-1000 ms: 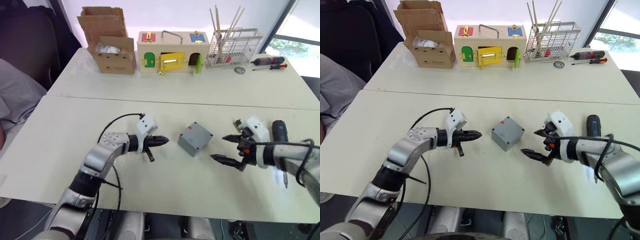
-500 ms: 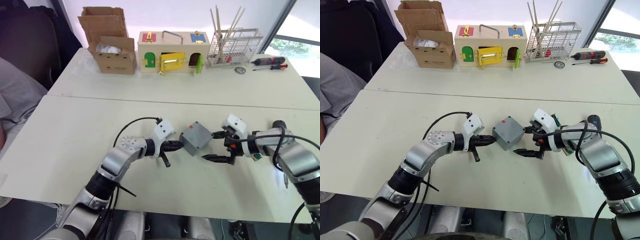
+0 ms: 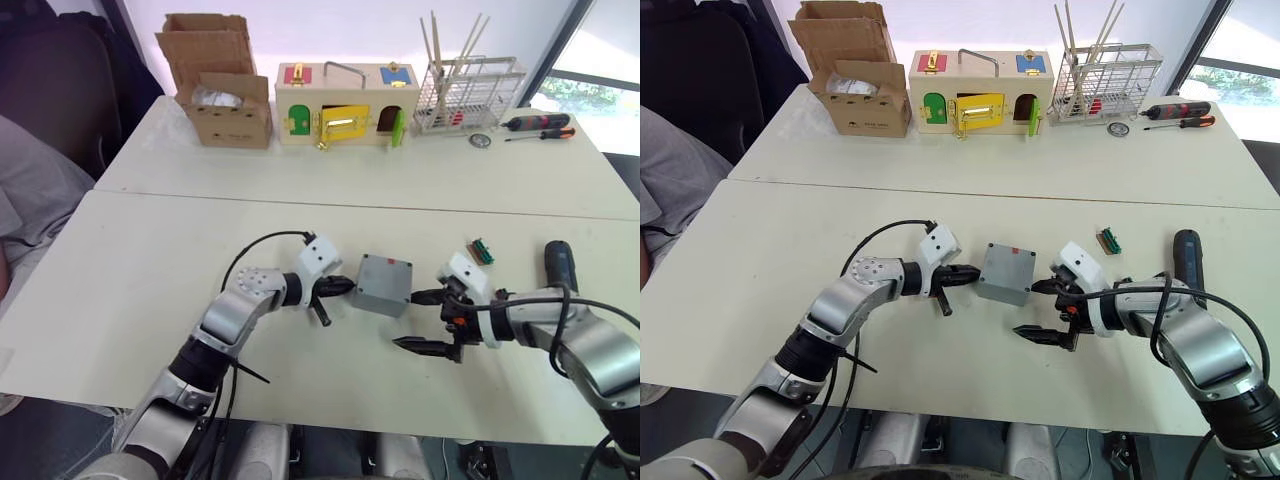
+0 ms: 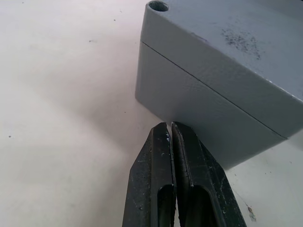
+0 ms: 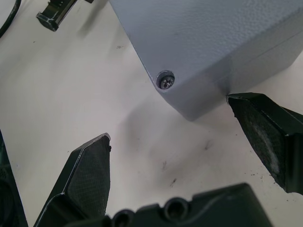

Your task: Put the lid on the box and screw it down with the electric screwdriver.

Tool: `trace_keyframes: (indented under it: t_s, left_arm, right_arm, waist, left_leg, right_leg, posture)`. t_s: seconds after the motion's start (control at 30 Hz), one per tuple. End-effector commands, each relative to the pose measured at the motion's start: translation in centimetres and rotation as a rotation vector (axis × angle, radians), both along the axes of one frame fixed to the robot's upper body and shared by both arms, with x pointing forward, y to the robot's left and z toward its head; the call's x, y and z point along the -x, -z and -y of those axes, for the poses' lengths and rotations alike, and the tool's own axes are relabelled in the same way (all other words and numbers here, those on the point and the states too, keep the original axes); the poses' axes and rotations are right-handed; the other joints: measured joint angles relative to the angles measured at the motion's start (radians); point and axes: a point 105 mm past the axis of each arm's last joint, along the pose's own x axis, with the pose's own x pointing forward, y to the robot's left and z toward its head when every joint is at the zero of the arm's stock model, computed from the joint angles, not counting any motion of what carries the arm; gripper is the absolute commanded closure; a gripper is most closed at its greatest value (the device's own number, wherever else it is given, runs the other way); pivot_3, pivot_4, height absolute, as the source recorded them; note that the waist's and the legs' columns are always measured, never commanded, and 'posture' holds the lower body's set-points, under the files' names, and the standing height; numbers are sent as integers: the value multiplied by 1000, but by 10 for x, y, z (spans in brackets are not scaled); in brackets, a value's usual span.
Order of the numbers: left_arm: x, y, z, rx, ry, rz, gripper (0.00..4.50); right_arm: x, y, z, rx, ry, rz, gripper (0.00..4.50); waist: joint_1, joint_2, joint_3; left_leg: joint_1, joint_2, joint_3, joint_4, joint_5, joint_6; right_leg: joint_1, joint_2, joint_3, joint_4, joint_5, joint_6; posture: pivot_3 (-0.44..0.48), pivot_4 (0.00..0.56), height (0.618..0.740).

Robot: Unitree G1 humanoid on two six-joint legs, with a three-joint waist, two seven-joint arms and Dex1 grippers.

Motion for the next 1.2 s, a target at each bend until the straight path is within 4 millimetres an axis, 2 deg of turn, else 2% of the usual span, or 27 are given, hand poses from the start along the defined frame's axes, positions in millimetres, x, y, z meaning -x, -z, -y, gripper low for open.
trace_keyframes:
  t_s: [0.03,0.2,0.3,0.4,0.5,0.57,0.6,0.67,0.8,0.9,1.07,1.17,1.2]
  left_arm:
    - [16,-15,3,52,77,18,4401]
    - [36,-22,2,102,133,-21,4401]
    - [37,-22,9,119,133,-33,4401]
    - [36,-19,7,97,113,-22,4401]
    - [32,-29,-16,101,47,22,4401]
    - [23,-51,-27,177,-38,94,4401]
    - [22,-64,-29,254,-74,105,4401]
    - [29,-75,-28,312,-89,107,4401]
    - [53,-75,-15,372,-49,44,4401]
    - [57,-69,-9,388,-59,1,4401]
    - [61,-66,-2,397,-50,-23,4401]
    - [64,-64,4,399,-32,-37,4401]
    - [65,-62,4,383,-20,-42,4401]
  right_arm:
    - [-4,-19,9,-1,57,91,30]
    - [2,-42,49,-53,284,125,30]
    - [7,-54,63,-166,385,131,30]
    - [7,-60,76,-258,470,153,30]
    - [-5,-58,93,-292,602,260,30]
    - [-17,-54,105,-282,699,349,30]
    - [-23,-52,108,-289,738,387,30]
    - [-34,-48,112,-291,786,441,30]
    - [-51,-36,115,-277,824,479,30]
    - [-63,-33,116,-277,831,494,30]
    - [-68,-27,122,-257,830,492,30]
    - [-69,-23,124,-267,839,471,702]
    - [-70,-21,125,-264,839,464,702]
  waist:
    - [1,0,0]
    - [4,0,0]
    - [3,0,0]
    - [1,0,0]
    - [-3,0,-1]
    - [-3,0,0]
    - [-2,1,-1]
    - [-1,1,-1]
    - [-1,1,-1]
    - [-1,1,-1]
    - [-1,1,-1]
    - [-2,2,-1]
    - [-2,2,-1]
  left_leg:
    - [0,0,0,0,0,0]
    - [0,0,0,0,2,-3]
    - [0,0,0,0,-1,1]
    - [0,0,0,0,-1,2]
    - [0,0,-1,0,-1,1]
    - [1,1,0,-1,-1,1]
    - [1,1,0,-1,-1,1]
    - [1,0,0,0,-1,1]
    - [1,-1,1,0,2,-4]
    - [1,-1,1,0,3,-4]
    - [8,-1,0,-1,0,1]
    - [9,-1,0,-1,0,1]
    - [9,-1,0,-1,0,1]
  right_leg:
    - [0,0,0,0,0,0]
    - [1,-1,0,-1,0,0]
    - [1,-1,0,-1,0,-1]
    - [1,-1,0,0,0,-1]
    - [1,0,0,0,0,-1]
    - [0,0,0,0,0,0]
    - [0,1,0,0,0,0]
    - [0,0,0,1,0,0]
    - [2,0,1,0,0,0]
    - [2,0,1,1,0,0]
    - [8,1,1,1,-1,1]
    - [9,1,1,-1,-1,1]
    - [10,1,1,-1,-1,1]
  posture:
    - [0,150,729]
    - [0,150,729]
    - [0,150,729]
    - [0,150,729]
    - [0,150,729]
    - [0,150,729]
    - [0,150,729]
    - [0,150,729]
    - [0,150,729]
    - [0,150,729]
    - [0,150,729]
    - [0,150,729]
    - [0,150,729]
